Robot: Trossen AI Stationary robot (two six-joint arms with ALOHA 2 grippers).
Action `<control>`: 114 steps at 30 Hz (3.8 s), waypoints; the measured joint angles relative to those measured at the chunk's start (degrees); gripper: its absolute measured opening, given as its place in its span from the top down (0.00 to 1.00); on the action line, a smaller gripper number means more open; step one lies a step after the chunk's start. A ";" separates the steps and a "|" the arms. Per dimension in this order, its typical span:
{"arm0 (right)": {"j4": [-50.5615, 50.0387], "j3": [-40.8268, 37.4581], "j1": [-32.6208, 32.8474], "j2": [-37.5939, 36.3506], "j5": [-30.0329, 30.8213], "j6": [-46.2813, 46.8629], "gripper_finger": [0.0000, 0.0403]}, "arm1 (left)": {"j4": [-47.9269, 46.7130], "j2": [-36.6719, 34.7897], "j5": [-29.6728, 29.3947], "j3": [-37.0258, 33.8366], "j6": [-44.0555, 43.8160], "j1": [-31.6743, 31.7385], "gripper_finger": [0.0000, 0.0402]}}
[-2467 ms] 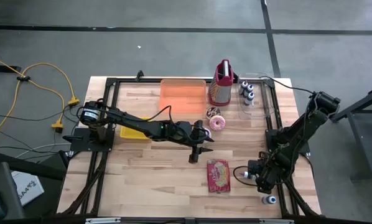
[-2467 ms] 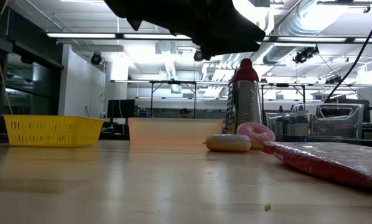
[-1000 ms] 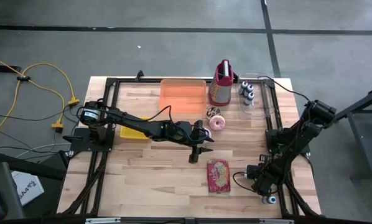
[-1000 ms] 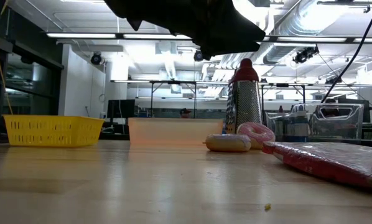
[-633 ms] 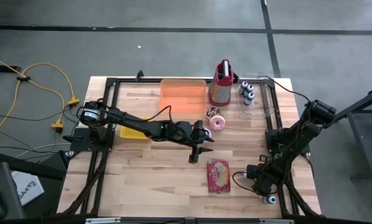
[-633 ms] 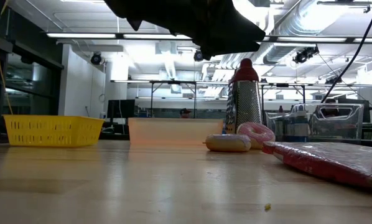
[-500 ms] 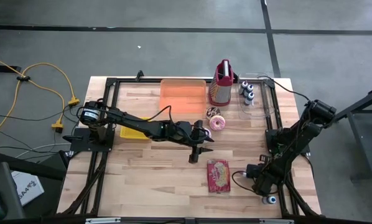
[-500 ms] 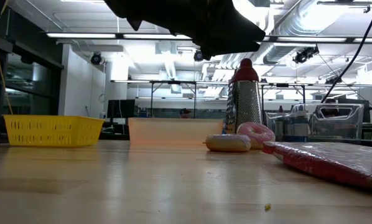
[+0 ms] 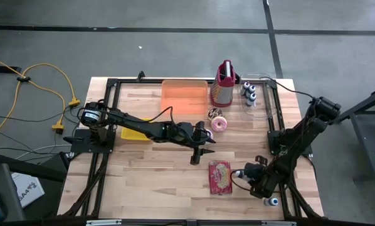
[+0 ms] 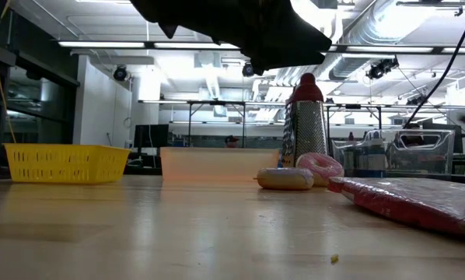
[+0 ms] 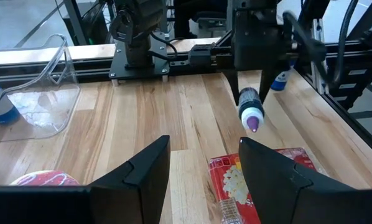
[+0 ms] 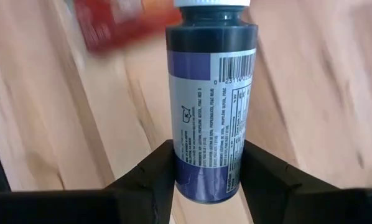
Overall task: Pick & Place Food Item
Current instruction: Put the violet food coloring bottle into the transparent bin
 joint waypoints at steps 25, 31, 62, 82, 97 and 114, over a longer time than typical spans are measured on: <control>17.64 0.00 -8.81 -2.14 26.39 -16.97 0.64 | 3.39 0.00 9.65 0.00 -4.55 0.00 0.54; 18.73 0.00 -10.30 -2.14 27.00 -19.50 0.64 | 3.30 0.00 9.63 0.00 -4.55 0.00 0.54; 17.46 -0.02 -9.99 -6.47 34.34 -20.05 0.64 | 5.28 0.00 9.45 -0.02 -4.37 -0.02 0.54; 27.96 -0.02 -12.08 -6.47 40.05 -34.03 0.64 | 8.99 0.00 9.16 -0.02 -4.52 -0.02 0.54; 38.27 -0.02 -15.02 -6.45 40.31 -48.14 0.64 | 12.72 0.00 9.28 -0.02 -4.33 0.00 0.54; 38.71 -0.02 -14.99 -6.45 40.08 -48.26 0.64 | 13.00 0.00 9.35 -0.02 -4.33 0.13 0.62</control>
